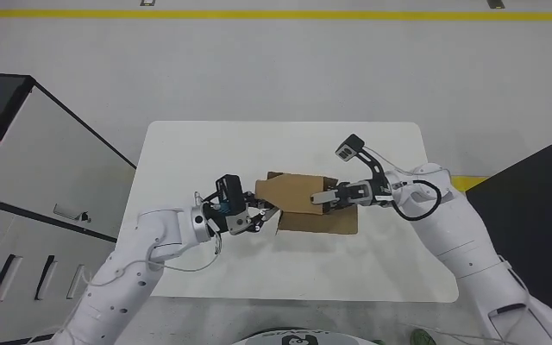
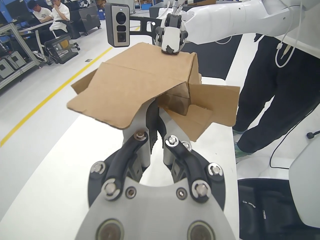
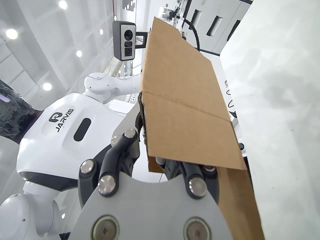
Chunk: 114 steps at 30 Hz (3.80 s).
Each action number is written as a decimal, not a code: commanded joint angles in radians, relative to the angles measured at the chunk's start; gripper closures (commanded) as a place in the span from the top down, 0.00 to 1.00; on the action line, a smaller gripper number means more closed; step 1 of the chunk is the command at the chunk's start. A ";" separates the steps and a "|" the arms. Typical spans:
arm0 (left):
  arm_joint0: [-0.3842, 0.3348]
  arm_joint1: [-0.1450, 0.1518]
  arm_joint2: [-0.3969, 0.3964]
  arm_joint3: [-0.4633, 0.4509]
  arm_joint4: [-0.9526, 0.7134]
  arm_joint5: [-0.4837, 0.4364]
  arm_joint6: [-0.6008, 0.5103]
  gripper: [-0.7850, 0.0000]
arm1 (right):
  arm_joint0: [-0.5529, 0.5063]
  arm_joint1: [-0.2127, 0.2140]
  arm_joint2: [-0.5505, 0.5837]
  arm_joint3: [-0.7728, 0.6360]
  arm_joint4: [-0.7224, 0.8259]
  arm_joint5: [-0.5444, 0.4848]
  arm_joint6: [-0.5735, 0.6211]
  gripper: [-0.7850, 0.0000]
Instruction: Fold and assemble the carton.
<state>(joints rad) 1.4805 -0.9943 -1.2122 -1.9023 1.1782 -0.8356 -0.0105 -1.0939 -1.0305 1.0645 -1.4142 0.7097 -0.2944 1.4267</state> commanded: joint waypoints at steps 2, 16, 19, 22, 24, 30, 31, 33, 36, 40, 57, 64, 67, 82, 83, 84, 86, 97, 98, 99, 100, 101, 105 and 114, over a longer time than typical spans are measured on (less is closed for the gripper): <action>-0.007 -0.001 0.011 0.006 -0.003 -0.006 -0.002 0.00 | 0.000 -0.001 -0.002 0.002 0.000 0.000 -0.001 0.00; -0.013 -0.001 -0.014 0.005 -0.037 -0.003 0.051 0.00 | -0.026 -0.003 0.032 0.050 0.104 -0.037 0.058 0.00; 0.002 0.003 -0.035 -0.010 -0.049 -0.023 0.073 0.00 | -0.029 -0.005 0.038 0.046 0.146 -0.027 0.072 0.00; 0.015 0.005 -0.049 -0.020 -0.074 -0.052 0.096 0.00 | -0.034 -0.008 0.046 0.037 0.188 -0.016 0.083 0.00; 0.019 0.007 -0.057 -0.026 -0.084 -0.065 0.104 0.00 | -0.035 -0.011 0.050 0.033 0.204 -0.009 0.090 0.00; 0.031 0.009 -0.074 -0.035 -0.101 -0.081 0.116 0.00 | -0.037 -0.021 0.059 0.039 0.231 0.009 0.108 0.00; 0.032 0.009 -0.075 -0.035 -0.102 -0.080 0.116 0.00 | -0.038 -0.023 0.059 0.038 0.235 0.010 0.109 0.00; 0.035 0.009 -0.079 -0.034 -0.103 -0.078 0.117 0.00 | -0.039 -0.026 0.059 0.037 0.245 0.010 0.109 0.00; 0.038 0.009 -0.081 -0.032 -0.106 -0.074 0.119 0.00 | -0.041 -0.030 0.062 0.035 0.264 0.010 0.109 0.00; 0.043 0.010 -0.083 -0.038 -0.111 -0.088 0.122 0.00 | -0.041 -0.034 0.059 0.030 0.279 0.010 0.109 0.00; 0.058 0.010 -0.100 -0.050 -0.109 -0.097 0.160 0.00 | -0.061 -0.043 0.039 0.004 0.342 0.010 0.109 0.00; 0.056 0.010 -0.101 -0.057 -0.123 -0.120 0.163 0.00 | -0.058 -0.046 0.011 0.022 0.387 0.010 0.109 0.00; 0.058 0.011 -0.108 -0.061 -0.133 -0.131 0.168 0.00 | -0.061 -0.046 0.004 0.030 0.402 0.010 0.109 0.00; 0.070 0.013 -0.139 -0.058 -0.140 -0.133 0.168 0.00 | -0.059 -0.048 -0.015 0.017 0.450 0.010 0.109 0.00; 0.070 0.013 -0.139 -0.058 -0.140 -0.133 0.168 0.00 | -0.059 -0.048 -0.015 0.017 0.450 0.010 0.109 0.00; 0.070 0.013 -0.139 -0.058 -0.140 -0.133 0.168 0.00 | -0.059 -0.048 -0.015 0.017 0.450 0.010 0.109 0.00; 0.070 0.013 -0.139 -0.058 -0.140 -0.133 0.168 0.00 | -0.059 -0.048 -0.015 0.017 0.450 0.010 0.109 0.00; 0.061 0.013 -0.143 -0.060 -0.207 -0.167 0.184 0.00 | -0.077 -0.057 -0.077 0.038 0.561 0.015 0.109 0.00; 0.059 0.013 -0.145 -0.060 -0.214 -0.174 0.185 0.00 | -0.074 -0.056 -0.082 0.049 0.566 0.012 0.109 0.00; 0.059 0.013 -0.146 -0.060 -0.224 -0.177 0.186 0.00 | -0.069 -0.056 -0.086 0.058 0.565 0.010 0.109 0.00; 0.059 0.014 -0.143 -0.063 -0.233 -0.177 0.185 0.00 | -0.066 -0.056 -0.090 0.061 0.568 0.010 0.109 0.00; 0.058 0.015 -0.140 -0.065 -0.240 -0.177 0.183 0.00 | -0.063 -0.056 -0.092 0.067 0.574 0.010 0.109 0.00; 0.051 0.021 -0.116 -0.084 -0.264 -0.177 0.173 0.00 | -0.051 -0.056 -0.102 0.085 0.581 0.010 0.109 0.00; 0.014 0.033 -0.072 -0.085 -0.269 -0.177 0.172 0.00 | -0.029 -0.058 -0.128 0.098 0.573 0.010 0.109 0.00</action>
<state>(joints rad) 1.4990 -0.9622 -1.2884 -1.9897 0.9082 -1.0123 0.1619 -1.1240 -1.0887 0.9378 -1.3175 1.2837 -0.2841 1.5359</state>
